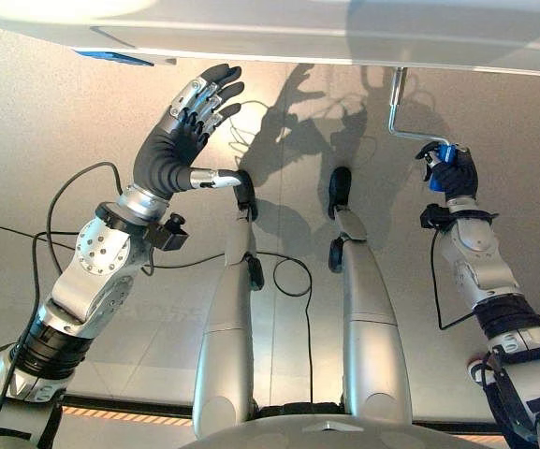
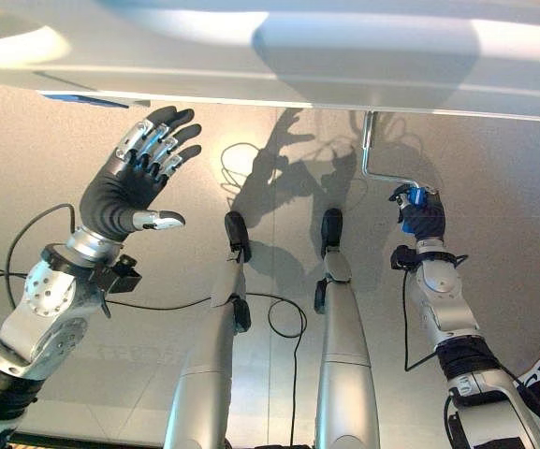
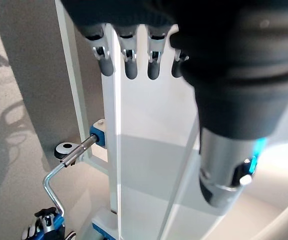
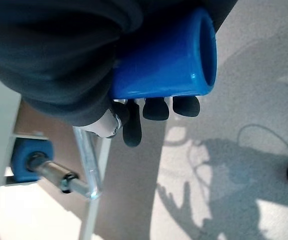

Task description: Raise the hospital bed

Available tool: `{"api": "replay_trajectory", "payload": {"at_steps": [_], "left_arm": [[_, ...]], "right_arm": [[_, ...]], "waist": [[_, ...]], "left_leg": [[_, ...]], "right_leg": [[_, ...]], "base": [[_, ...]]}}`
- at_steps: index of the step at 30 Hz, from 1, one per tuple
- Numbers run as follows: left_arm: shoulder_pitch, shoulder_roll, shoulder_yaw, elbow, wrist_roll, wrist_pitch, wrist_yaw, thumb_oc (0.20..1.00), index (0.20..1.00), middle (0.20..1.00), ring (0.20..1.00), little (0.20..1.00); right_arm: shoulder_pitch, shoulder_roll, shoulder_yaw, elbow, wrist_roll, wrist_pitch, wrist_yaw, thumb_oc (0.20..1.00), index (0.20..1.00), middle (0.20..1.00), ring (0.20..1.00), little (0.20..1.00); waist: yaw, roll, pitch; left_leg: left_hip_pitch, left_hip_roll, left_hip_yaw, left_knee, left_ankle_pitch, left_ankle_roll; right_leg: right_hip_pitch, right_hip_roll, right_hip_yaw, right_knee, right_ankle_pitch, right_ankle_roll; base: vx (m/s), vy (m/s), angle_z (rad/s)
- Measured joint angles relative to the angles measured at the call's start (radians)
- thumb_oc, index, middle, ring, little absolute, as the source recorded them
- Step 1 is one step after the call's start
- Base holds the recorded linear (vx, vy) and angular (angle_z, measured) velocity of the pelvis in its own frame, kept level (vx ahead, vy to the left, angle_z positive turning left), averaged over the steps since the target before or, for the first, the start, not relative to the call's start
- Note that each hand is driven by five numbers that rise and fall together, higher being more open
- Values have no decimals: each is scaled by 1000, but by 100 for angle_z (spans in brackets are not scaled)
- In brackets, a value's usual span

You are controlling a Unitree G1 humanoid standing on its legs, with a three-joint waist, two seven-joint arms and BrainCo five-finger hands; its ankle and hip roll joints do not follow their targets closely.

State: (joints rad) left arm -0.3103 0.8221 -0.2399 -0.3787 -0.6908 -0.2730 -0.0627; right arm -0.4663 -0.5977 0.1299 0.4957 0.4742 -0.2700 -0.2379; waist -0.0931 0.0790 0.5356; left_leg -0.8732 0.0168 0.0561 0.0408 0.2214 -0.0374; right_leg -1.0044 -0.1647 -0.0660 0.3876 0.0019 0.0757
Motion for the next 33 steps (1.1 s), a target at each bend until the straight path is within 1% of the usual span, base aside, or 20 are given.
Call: {"api": "replay_trajectory", "payload": {"at_steps": [1,3,7,9,11,13,14,16,18,20,21,24,25,30,33], "left_arm": [[-13,12,-18,0,0,0,0,1000,1000,1000,1000,1000],[-18,15,-20,0,0,0,-2,1000,1000,1000,1000,1000],[-35,29,-54,1,0,0,-1,1000,1000,1000,1000,1000],[-54,23,-91,2,-1,0,-1,1000,1000,1000,1000,1000],[-77,21,-118,1,-1,0,-3,1000,1000,1000,1000,1000],[-112,21,-158,7,-3,1,-1,1000,1000,1000,1000,1000],[-127,21,-170,6,-3,1,-2,1000,1000,1000,1000,1000],[-131,23,-170,6,-4,1,1,1000,1000,1000,1000,1000],[-139,22,-171,7,-4,2,5,1000,1000,1000,1000,1000],[-164,23,-172,8,-4,1,7,1000,1000,1000,1000,1000],[-171,24,-173,7,-5,0,9,1000,1000,1000,1000,1000],[-205,24,-173,8,-21,0,17,1000,1000,1000,1000,1000],[-203,22,-173,8,-24,0,18,1000,1000,1000,1000,1000],[-214,-25,-174,9,-31,0,27,1000,1000,1000,1000,1000],[-215,-55,-173,10,-31,1,37,1000,1000,1000,1000,1000]], "right_arm": [[-10,0,1,15,0,0,0,200,200,200,200,200],[-22,0,4,40,0,0,0,200,200,200,200,200],[-107,-2,42,165,0,5,1,200,200,200,200,200],[-206,-3,103,311,0,13,12,200,200,200,200,200],[-269,-4,135,395,1,34,23,200,200,200,200,200],[-363,3,194,539,10,47,52,200,200,200,200,200],[-401,5,204,585,14,72,72,200,200,200,200,200],[-440,18,223,624,20,84,80,200,200,200,200,200],[-459,30,220,645,20,88,84,200,200,200,200,200],[-511,60,218,727,25,99,95,200,200,200,200,200],[-522,73,218,743,27,101,96,200,200,200,200,200],[-543,80,197,771,30,121,99,200,200,200,200,200],[-544,91,197,773,30,122,99,200,200,200,200,200],[-563,101,196,782,29,134,98,200,200,200,200,200],[-571,127,201,769,26,140,95,200,200,200,200,200]], "waist": [[2,0,0],[1,0,0],[4,0,0],[6,0,0],[11,0,0],[22,1,0],[32,1,-1],[29,2,-1],[38,3,-1],[41,4,-1],[52,5,-2],[58,6,-2],[67,7,-2],[75,10,-4],[80,15,-4]], "left_leg": [[0,-1,0,0,0,0],[0,-1,0,-1,0,0],[1,-2,2,-5,1,0],[1,-2,6,-9,3,1],[0,-3,9,-12,5,1],[0,-2,14,-14,6,2],[-3,-2,18,-14,6,2],[-13,-2,18,-14,6,1],[-20,-4,17,-14,13,1],[-31,-3,10,-11,16,-4],[-35,-3,7,-11,17,-5],[-46,-1,-6,-10,24,-15],[-47,-3,-8,-9,25,-17],[-65,2,-14,9,18,-28],[-75,7,-16,19,17,-32]], "right_leg": [[0,-1,0,1,0,0],[-1,-1,1,2,0,0],[-7,-1,3,8,0,0],[-12,-2,6,12,0,0],[-17,-2,9,14,0,0],[-22,-1,14,16,0,0],[-28,0,18,18,0,0],[-39,0,18,18,0,0],[-48,-1,19,26,-2,0],[-61,0,15,39,-10,-3],[-67,0,14,46,-13,-4],[-86,0,6,78,-27,-15],[-86,1,3,82,-30,-15],[-111,3,0,117,-48,-25],[-123,5,-1,130,-52,-31]], "base": [[0,0,0],[0,0,0],[0,0,0],[0,0,0],[-6,-3,-2],[-13,1,-5],[-9,8,-4],[0,0,0],[0,0,0],[-29,-35,6],[-23,-27,9],[-11,-5,9],[-10,5,6],[-5,14,2],[-6,24,0]]}}
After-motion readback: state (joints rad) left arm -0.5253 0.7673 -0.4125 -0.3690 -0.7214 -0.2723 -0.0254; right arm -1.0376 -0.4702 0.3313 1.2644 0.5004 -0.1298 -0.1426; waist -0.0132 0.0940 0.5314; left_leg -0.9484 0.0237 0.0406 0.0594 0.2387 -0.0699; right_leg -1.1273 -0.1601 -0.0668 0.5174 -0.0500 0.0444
